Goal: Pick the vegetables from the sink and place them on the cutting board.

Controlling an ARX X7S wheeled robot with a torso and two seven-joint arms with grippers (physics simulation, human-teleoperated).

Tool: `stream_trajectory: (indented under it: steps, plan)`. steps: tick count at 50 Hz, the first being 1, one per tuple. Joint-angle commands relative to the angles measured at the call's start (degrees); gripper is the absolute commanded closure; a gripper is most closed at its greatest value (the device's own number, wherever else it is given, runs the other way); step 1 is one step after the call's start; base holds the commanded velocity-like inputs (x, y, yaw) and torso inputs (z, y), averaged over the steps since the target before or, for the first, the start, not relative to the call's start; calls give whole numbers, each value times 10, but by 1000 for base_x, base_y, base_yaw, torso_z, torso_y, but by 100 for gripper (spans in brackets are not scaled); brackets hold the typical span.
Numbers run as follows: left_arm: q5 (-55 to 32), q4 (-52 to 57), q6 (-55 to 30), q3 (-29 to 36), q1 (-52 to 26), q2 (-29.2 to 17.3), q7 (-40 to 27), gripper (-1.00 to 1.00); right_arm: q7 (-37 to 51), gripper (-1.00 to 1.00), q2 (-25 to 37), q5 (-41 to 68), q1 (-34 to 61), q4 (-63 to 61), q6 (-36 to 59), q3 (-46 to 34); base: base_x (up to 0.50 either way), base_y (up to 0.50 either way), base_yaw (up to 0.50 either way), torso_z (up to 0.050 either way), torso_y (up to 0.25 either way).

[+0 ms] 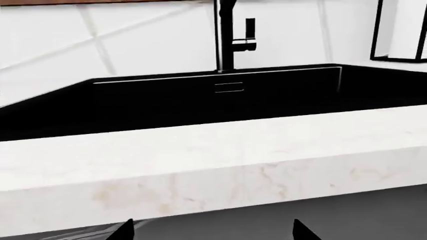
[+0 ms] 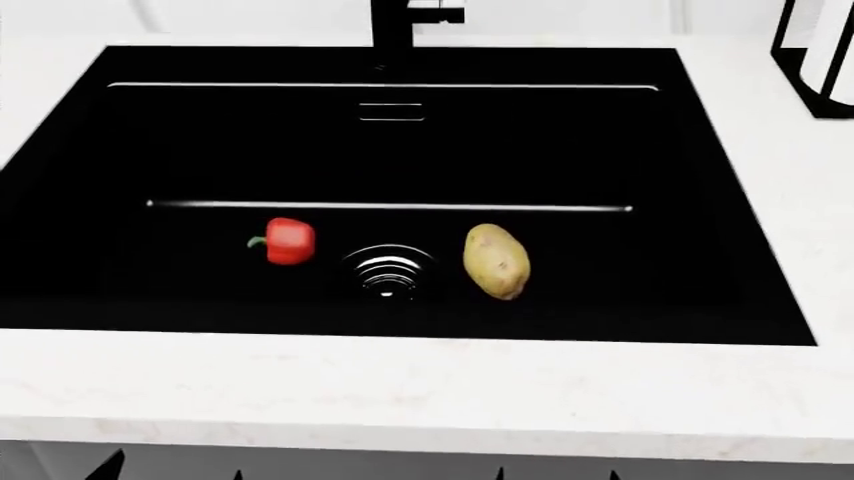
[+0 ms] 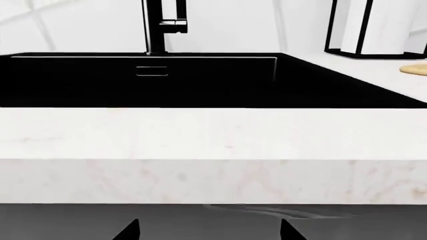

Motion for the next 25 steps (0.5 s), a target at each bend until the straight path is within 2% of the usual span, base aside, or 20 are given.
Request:
stream_trajectory:
  steps: [1, 25]
  plan:
    - [-14, 4, 1, -4, -5, 0, -7, -100, 2, -100, 5, -2, 1, 4, -11, -4, 0, 0, 0, 50, 0]
    - [-37, -3, 5, -5, -8, -2, -18, -100, 12, -100, 13, 5, 0, 1, -9, -16, 0, 0, 0, 50, 0]
